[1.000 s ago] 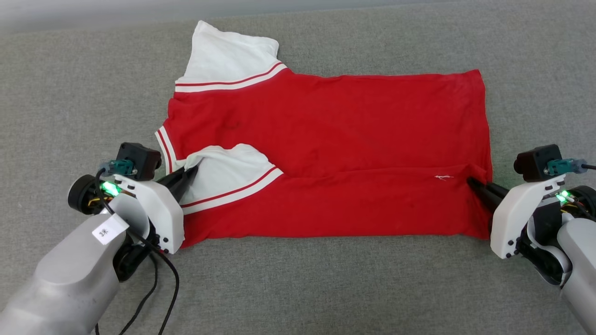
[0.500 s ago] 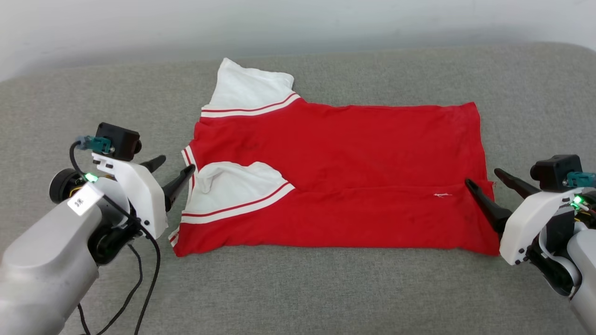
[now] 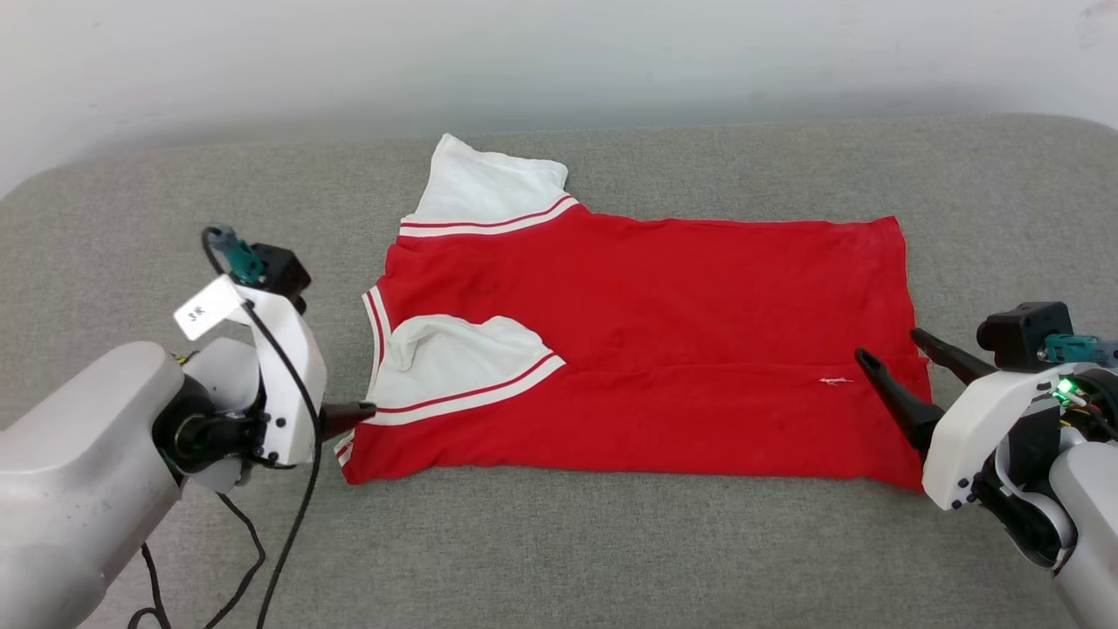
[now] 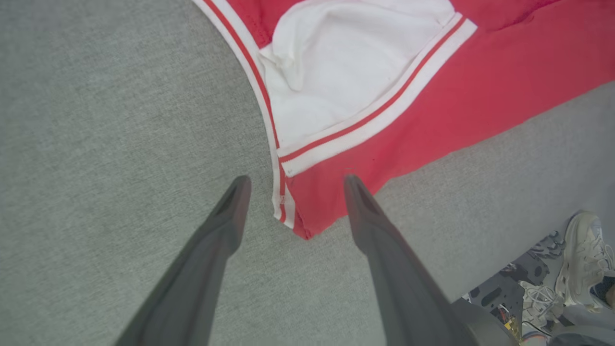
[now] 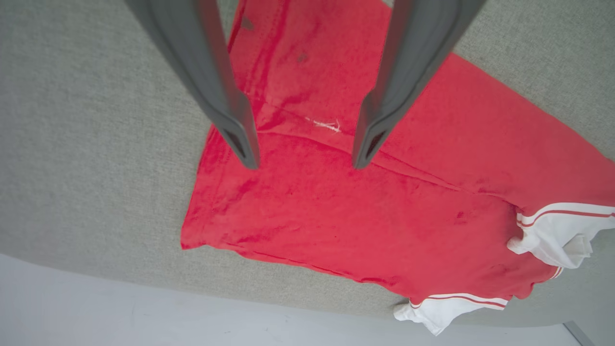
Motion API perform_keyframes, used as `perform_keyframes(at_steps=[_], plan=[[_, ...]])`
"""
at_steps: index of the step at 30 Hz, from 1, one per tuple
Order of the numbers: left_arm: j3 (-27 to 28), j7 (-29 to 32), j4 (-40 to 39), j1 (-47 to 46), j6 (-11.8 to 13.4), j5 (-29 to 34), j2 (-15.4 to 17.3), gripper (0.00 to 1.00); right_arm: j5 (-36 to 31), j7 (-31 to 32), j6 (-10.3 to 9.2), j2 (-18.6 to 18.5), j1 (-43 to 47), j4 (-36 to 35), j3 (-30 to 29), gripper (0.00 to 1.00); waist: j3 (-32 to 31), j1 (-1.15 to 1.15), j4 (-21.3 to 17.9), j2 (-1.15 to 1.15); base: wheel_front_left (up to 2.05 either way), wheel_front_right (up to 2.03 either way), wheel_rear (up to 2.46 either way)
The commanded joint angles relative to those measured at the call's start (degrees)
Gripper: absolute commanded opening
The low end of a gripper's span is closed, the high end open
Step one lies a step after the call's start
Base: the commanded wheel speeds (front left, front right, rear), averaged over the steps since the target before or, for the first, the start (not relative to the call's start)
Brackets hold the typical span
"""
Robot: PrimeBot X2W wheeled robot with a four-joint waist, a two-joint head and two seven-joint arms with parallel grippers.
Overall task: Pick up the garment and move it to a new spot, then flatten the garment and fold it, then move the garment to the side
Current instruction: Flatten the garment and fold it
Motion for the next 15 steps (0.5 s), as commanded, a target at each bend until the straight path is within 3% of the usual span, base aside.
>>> perform_keyframes(at_steps=[1, 15], plan=[[-1.18, 1.79, 0.29, -0.87, -0.04, 0.76, -0.49, 1.00, -0.52, 0.14, -0.05, 0.51, 0.73, -0.41, -0.28, 1.00, 0.26, 0.01, -0.28, 0.00, 0.00, 0.00, 0.00], [-5.75, 5.64, 7.51, 3.39, 0.11, 0.99, -3.73, 1.00, -1.52, 0.60, -0.05, 3.13, -1.57, -0.89, 0.04, 1.00, 3.43, 0.01, -3.26, 0.00, 0.00, 0.00, 0.00]])
